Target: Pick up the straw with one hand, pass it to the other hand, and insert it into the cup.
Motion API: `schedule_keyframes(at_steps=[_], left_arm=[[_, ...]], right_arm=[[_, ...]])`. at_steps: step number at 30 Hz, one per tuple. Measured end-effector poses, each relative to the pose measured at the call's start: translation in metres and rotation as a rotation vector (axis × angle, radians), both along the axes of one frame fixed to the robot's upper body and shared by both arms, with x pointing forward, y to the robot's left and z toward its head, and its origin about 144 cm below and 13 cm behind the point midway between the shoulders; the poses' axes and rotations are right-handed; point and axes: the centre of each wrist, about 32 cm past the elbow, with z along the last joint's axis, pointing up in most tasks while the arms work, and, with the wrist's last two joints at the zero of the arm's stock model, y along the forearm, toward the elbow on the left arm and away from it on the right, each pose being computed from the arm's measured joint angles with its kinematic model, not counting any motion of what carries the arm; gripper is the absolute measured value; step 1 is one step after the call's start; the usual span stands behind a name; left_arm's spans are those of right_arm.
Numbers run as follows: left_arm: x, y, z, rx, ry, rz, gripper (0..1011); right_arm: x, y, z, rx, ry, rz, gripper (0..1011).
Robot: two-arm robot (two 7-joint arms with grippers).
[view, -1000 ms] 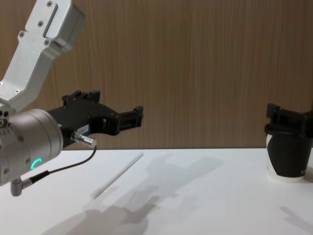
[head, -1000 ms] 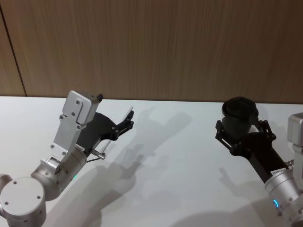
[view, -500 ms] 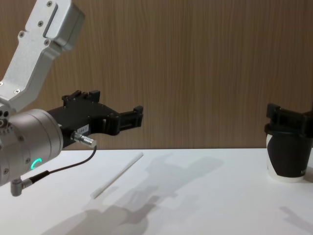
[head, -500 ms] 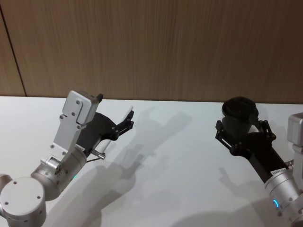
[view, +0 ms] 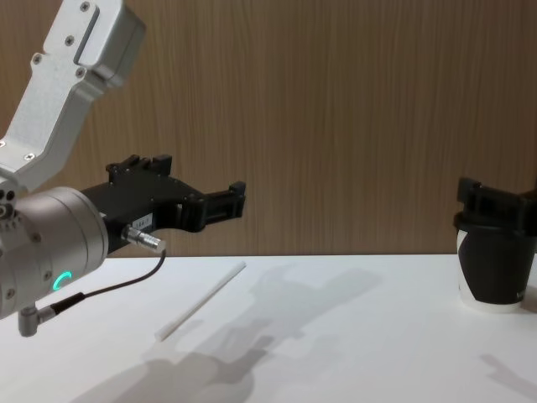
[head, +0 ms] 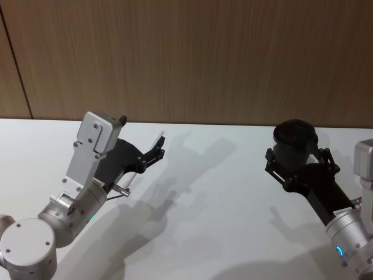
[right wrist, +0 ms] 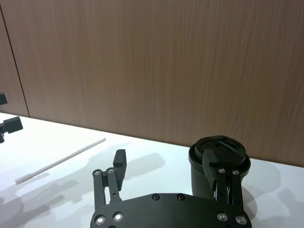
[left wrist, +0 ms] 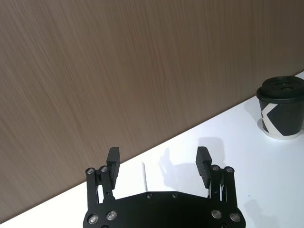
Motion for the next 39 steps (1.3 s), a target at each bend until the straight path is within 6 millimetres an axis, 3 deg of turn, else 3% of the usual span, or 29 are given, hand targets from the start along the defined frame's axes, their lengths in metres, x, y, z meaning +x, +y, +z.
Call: schedule_keyframes(at_steps=[39], left_arm=[[-0.0012, 0.0072, 0.0021, -0.035, 0.073, 0.027, 1003]], right_arm=[[0.0000, 0.0000, 0.0000, 0.000, 0.000, 0.000, 1001]])
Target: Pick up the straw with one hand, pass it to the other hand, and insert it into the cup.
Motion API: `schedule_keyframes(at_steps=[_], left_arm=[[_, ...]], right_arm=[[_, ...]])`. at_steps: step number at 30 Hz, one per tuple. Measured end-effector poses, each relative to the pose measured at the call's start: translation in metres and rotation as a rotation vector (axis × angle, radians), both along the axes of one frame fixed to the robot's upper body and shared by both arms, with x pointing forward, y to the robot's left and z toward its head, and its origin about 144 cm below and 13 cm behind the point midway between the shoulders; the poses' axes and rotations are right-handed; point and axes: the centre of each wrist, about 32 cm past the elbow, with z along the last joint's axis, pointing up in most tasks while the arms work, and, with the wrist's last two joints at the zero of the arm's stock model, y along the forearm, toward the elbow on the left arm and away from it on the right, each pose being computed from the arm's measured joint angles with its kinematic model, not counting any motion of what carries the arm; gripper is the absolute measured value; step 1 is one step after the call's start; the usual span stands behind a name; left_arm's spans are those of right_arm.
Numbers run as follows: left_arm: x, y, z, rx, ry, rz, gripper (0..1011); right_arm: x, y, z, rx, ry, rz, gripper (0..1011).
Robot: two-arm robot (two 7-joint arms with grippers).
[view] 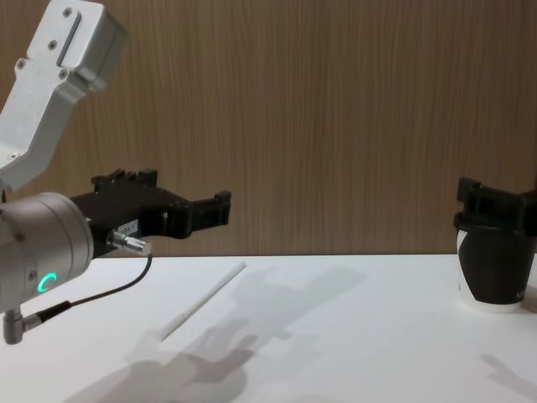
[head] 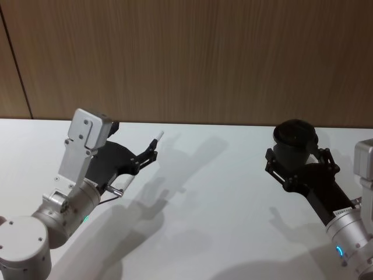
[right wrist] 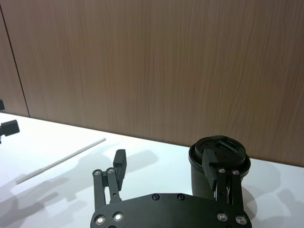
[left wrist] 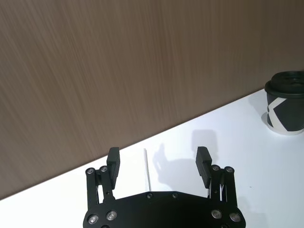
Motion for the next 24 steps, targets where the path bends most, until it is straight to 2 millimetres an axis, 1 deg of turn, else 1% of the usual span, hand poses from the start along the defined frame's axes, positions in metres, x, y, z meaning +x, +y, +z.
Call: schedule_keyframes(at_steps=[15, 24], left_arm=[[0.005, 0.004, 0.004, 0.000, 0.108, 0.054, 1003], [0.010, 0.004, 0.004, -0.038, 0.152, 0.070, 1002]], right_arm=[[0.000, 0.000, 0.000, 0.000, 0.000, 0.000, 1001], [0.000, 0.000, 0.000, 0.000, 0.000, 0.000, 1001]])
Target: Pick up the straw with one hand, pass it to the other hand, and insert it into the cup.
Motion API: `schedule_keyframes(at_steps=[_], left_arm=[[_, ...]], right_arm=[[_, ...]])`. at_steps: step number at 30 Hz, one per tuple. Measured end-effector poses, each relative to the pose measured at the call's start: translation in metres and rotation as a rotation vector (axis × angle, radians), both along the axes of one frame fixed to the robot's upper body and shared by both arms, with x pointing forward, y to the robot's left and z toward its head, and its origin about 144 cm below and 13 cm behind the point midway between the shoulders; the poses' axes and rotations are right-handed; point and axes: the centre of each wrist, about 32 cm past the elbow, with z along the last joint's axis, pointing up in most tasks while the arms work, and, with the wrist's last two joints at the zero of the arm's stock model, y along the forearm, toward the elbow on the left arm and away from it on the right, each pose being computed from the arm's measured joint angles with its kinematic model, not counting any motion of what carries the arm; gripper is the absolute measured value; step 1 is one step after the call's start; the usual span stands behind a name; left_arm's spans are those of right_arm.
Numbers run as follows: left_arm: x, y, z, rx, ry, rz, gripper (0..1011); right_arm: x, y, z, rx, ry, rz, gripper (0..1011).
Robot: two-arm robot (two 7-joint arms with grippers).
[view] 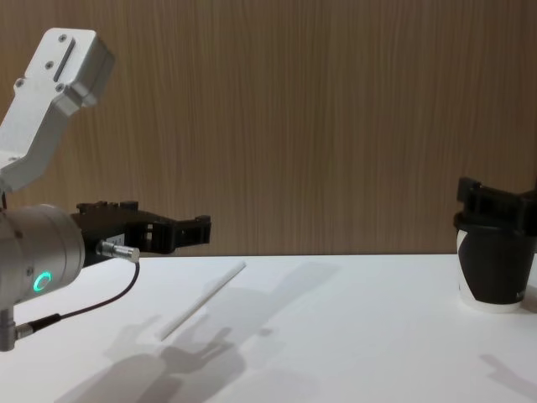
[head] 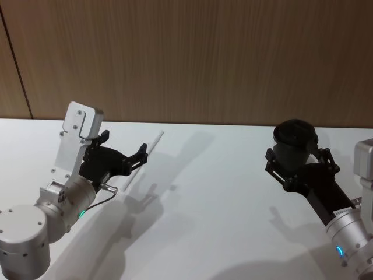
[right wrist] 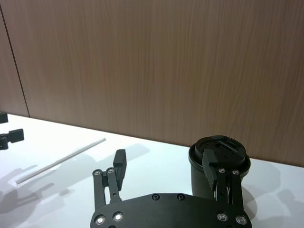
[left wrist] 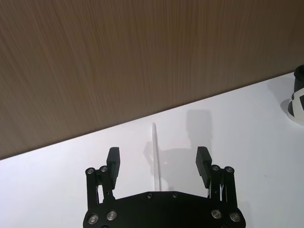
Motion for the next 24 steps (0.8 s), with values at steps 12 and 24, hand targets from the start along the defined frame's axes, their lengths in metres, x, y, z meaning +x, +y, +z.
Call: schedule_keyframes(at_steps=[12, 24], left_arm=[[0.002, 0.000, 0.002, -0.041, 0.067, 0.011, 1003], [0.003, 0.002, 0.011, 0.010, 0.129, 0.017, 1003]], right_arm=[[0.000, 0.000, 0.000, 0.000, 0.000, 0.000, 1001], [0.000, 0.000, 0.000, 0.000, 0.000, 0.000, 1001]])
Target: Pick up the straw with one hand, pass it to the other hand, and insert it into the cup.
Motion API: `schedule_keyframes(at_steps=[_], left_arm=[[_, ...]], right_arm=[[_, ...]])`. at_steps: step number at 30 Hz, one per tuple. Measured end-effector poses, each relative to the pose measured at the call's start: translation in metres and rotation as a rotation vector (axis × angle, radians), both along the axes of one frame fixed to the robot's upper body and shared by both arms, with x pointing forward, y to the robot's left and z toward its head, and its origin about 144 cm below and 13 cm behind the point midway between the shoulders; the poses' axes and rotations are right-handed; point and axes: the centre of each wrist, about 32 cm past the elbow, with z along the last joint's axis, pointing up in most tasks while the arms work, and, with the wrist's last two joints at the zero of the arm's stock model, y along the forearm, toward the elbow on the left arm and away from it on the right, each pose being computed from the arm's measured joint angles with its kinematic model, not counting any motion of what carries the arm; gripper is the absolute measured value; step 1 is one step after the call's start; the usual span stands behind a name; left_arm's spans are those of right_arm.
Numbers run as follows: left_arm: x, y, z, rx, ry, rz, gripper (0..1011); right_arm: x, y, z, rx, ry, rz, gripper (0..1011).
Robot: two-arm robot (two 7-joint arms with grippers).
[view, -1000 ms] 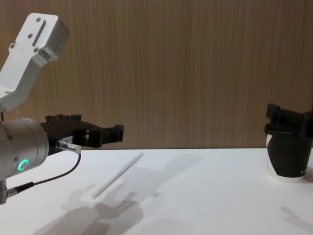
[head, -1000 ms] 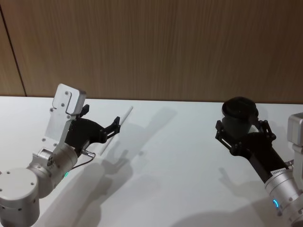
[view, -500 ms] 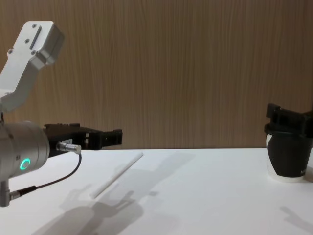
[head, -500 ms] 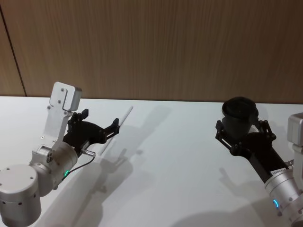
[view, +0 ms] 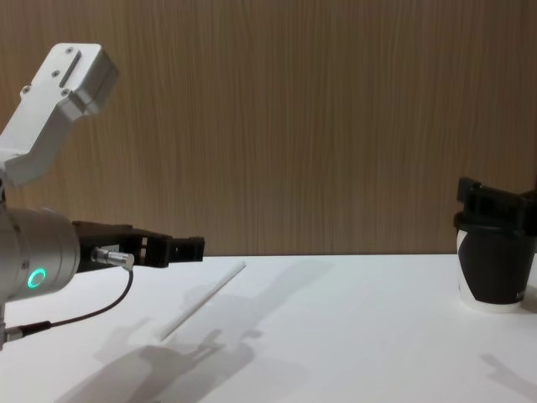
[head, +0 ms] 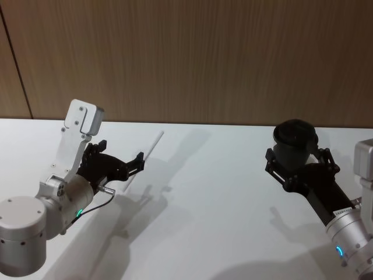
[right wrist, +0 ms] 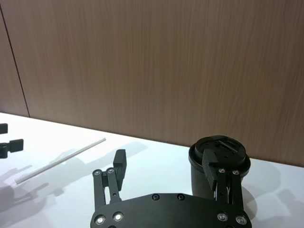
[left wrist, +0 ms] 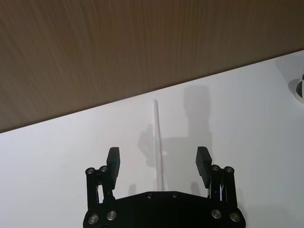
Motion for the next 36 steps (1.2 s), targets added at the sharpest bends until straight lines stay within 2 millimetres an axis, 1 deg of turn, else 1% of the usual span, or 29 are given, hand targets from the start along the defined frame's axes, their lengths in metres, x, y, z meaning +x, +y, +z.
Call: schedule_keyframes(at_steps=[8, 13, 27, 36], left_arm=[[0.003, 0.000, 0.005, 0.030, 0.037, 0.001, 1003], [0.005, 0.000, 0.004, 0.032, 0.056, -0.004, 1003], [0.013, -0.002, -0.002, 0.032, 0.093, -0.006, 1003], [0.016, -0.006, -0.012, 0.014, 0.108, 0.013, 1003]], right_arm=[[0.000, 0.000, 0.000, 0.000, 0.000, 0.000, 1001], [0.000, 0.000, 0.000, 0.000, 0.000, 0.000, 1001], [0.000, 0.000, 0.000, 0.000, 0.000, 0.000, 1001], [0.000, 0.000, 0.000, 0.000, 0.000, 0.000, 1001]])
